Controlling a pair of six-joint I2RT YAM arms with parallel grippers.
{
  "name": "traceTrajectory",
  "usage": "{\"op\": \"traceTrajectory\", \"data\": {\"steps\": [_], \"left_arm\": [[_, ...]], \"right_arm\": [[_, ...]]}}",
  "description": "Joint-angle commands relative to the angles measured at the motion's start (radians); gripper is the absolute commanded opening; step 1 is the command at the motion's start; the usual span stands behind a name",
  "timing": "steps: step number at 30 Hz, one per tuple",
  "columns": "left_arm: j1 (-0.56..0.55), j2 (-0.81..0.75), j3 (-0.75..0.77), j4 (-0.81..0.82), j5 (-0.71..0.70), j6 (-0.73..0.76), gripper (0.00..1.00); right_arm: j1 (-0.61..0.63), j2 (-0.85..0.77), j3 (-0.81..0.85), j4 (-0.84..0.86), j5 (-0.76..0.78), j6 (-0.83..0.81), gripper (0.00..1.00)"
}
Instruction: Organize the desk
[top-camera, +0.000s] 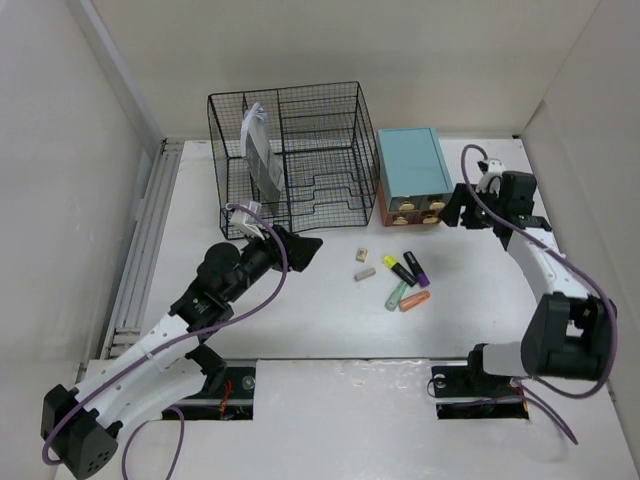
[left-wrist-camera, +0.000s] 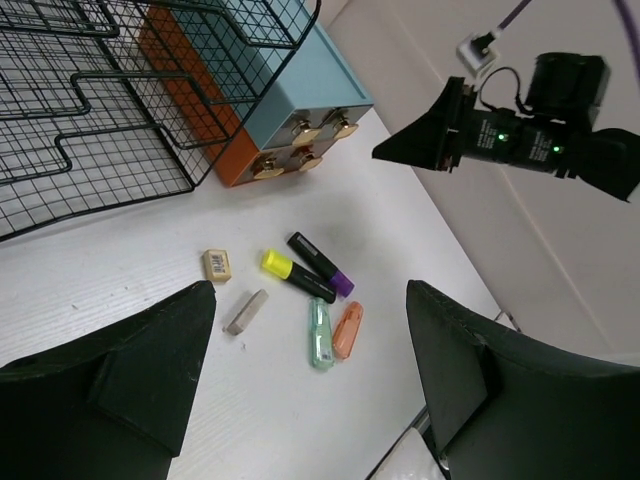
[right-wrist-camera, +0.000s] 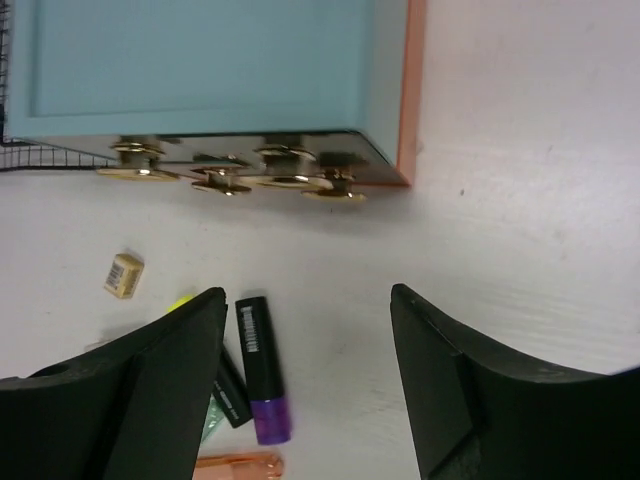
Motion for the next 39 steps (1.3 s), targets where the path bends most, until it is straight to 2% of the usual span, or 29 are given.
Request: {"op": "traceTrajectory", "data": {"steps": [1,9,19,24,34,39], "left_arm": [[-0.006,-0.024,-0.020,0.054,0.011,-0.008,0.74],[-0.006,-0.024,-0.029,0.045,0.002,-0.018,0.74],[-0.006,-0.024,-0.029,0.036,-0.017,-0.018,0.74],[-0.006,-0.024,-0.029,0.026,-0.017,-0.018,0.74],[-0.006,-0.015,-0.029,0.026,-0.017,-0.018,0.74],[-0.006,-0.026,-0.029,0.026,-0.017,-0.018,0.74]], "right_arm": [[-0.067,0.055,0.005,0.073,-0.229,0.188,0.72],[-0.078,0.199,0.014,0.208,-0.313,0.311,0.72],[-0.078,0.296,0.014,0.427,-0.284,0.455,0.71],[-0.078,0.320,0.014,0.475,-0.274,0.505,0.63],[-0.078,0.285,-0.030,0.512,-0.290,0.503,0.30],[-0.078,0.204,-0.101,0.487,-0.312,0.454,0.30]]}}
